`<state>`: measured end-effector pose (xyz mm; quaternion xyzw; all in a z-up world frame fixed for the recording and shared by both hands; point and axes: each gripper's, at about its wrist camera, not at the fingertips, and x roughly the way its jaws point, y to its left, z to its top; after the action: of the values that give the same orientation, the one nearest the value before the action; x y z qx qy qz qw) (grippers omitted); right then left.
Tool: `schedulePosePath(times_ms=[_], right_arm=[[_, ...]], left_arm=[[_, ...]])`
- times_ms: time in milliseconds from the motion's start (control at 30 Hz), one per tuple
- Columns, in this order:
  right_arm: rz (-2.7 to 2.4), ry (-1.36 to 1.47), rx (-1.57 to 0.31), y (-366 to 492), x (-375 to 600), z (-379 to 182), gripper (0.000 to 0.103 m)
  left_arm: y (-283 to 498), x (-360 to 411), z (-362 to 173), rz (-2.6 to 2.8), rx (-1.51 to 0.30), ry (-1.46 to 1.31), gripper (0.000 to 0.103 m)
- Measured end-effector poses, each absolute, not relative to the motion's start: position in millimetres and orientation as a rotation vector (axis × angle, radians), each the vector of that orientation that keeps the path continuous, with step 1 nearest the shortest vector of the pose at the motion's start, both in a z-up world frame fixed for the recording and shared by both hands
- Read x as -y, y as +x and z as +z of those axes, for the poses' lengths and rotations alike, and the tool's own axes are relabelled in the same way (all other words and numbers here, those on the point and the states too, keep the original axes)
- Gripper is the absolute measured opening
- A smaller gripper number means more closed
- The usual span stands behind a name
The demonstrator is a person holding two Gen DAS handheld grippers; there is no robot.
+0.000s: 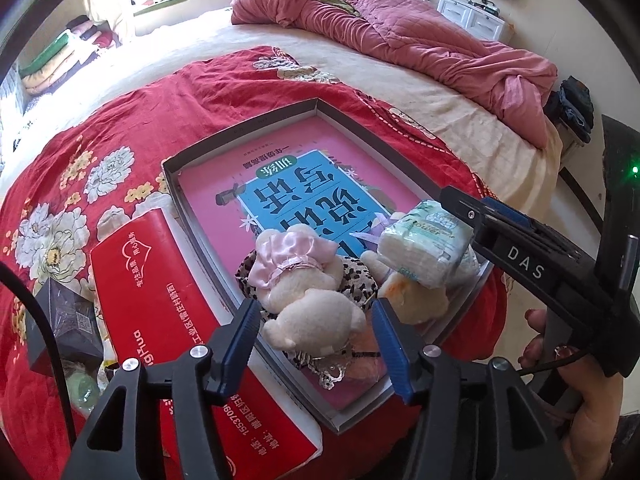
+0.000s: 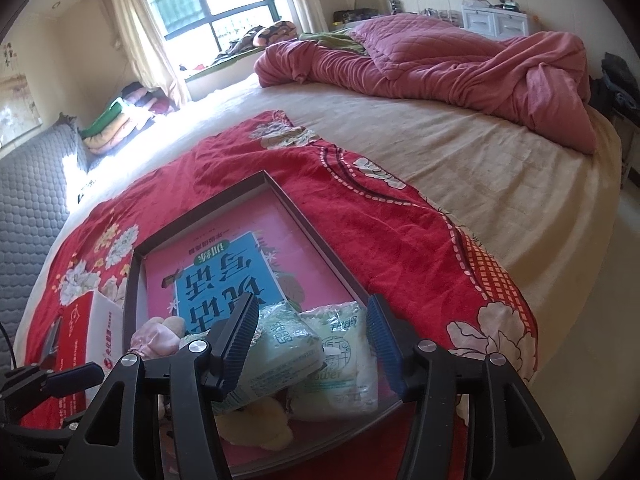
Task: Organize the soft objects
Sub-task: 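Open the left tool to release the bunny while the right tool releases the wipes pack, then withdraw both open tools from the tray toward the remaining pile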
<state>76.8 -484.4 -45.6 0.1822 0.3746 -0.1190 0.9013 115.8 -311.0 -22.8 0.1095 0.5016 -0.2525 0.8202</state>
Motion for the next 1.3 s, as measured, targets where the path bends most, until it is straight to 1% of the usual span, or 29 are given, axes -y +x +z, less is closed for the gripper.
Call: schedulePosePath(times_ms=[67, 100, 133, 467, 533, 833, 1300], right_arm=[[-0.249, 0.377, -0.767, 75.1, 485.0, -43.9, 0.060], [-0.249, 0.377, -0.763, 74.6, 485.2, -42.9, 0.066], [-0.251, 0.376, -0.759, 73.9, 485.0, -41.6, 0.069], [-0.261, 0.365, -0.743, 68.8, 483.0, -34.7, 0.070], [-0.262, 0.373, -0.734, 66.7, 484.3, -32.9, 0.073], [-0.274, 0.376, -0.692, 54.6, 484.5, -23.6, 0.077], [-0.269, 0.335, -0.627, 36.9, 473.4, -1.1, 0.078]], left_arm=[[115.0, 310.3, -21.1, -0.534, -1.062, 0.236, 0.061], [114.4, 309.7, -20.2, -0.531, -1.057, 0.237, 0.062], [113.8, 309.0, -19.5, -0.528, -1.055, 0.240, 0.063], [108.2, 301.0, -14.8, -0.506, -1.038, 0.244, 0.066], [106.1, 298.7, -14.0, -0.503, -1.037, 0.243, 0.067], [88.8, 297.0, -12.3, -0.519, -1.035, 0.254, 0.070], [68.0, 285.4, -9.6, -0.532, -1.030, 0.255, 0.072]])
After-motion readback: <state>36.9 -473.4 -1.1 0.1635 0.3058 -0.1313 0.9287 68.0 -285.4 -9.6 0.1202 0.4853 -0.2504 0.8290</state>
